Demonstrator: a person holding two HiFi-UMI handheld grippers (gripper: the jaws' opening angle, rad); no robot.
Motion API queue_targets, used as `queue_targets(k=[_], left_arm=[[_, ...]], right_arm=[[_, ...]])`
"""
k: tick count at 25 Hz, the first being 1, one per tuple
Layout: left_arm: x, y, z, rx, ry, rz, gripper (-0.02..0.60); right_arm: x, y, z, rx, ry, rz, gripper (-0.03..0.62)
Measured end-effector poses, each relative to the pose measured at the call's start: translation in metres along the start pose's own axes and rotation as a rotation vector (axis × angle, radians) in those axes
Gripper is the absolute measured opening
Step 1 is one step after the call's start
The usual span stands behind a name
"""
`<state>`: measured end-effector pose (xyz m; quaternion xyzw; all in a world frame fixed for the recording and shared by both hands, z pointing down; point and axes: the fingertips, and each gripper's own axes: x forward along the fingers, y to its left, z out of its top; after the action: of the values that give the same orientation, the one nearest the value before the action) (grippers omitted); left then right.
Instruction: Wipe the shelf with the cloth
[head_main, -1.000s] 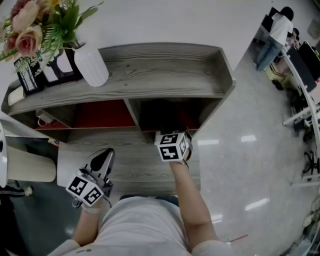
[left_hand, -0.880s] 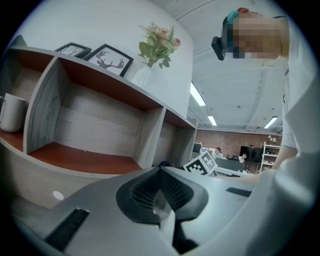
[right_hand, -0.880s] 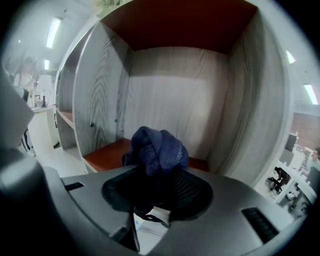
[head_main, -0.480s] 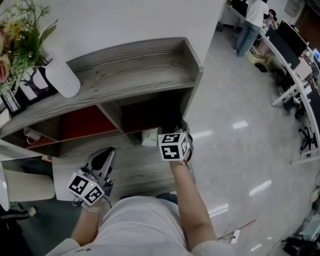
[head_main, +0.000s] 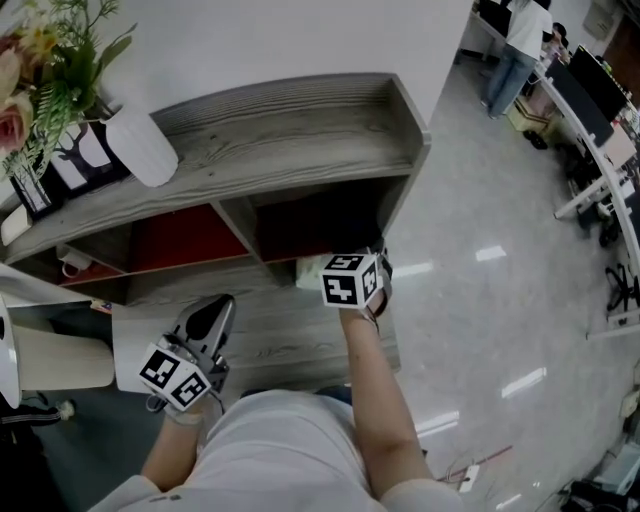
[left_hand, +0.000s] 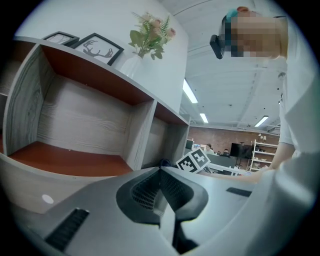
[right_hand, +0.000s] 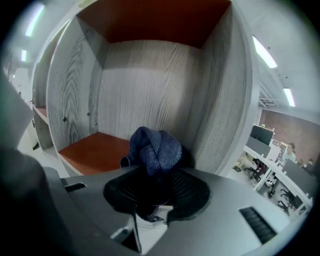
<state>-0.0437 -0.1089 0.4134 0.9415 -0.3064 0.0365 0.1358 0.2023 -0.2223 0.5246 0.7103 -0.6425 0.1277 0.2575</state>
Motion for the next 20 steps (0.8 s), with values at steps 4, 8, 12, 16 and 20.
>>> queue_targets(k=[4,8,12,16,20], left_arm=[[-0.010,0.006,0.000,-0.004,-0.003,0.031,0.015],[-0.019,0.010,-0.001,-0.004,-0.003,0.057,0.015],[-0.030,0.016,-0.002,-0.008,-0.006,0.091,0.015],[-0.040,0.020,-0.005,-0.012,-0.005,0.119,0.015],[-0.046,0.022,-0.008,-0.021,-0.004,0.139,0.015]], right_arm=[[0.011,0.003,0.009,-0.005,0.010,-0.009,0.113],[0.025,0.006,0.014,0.009,0.027,0.009,0.112],[0.034,0.010,0.018,0.008,0.040,0.014,0.112],[0.035,0.012,0.021,-0.020,0.047,0.014,0.107],[0.039,0.028,0.027,-0.084,0.059,0.047,0.107]])
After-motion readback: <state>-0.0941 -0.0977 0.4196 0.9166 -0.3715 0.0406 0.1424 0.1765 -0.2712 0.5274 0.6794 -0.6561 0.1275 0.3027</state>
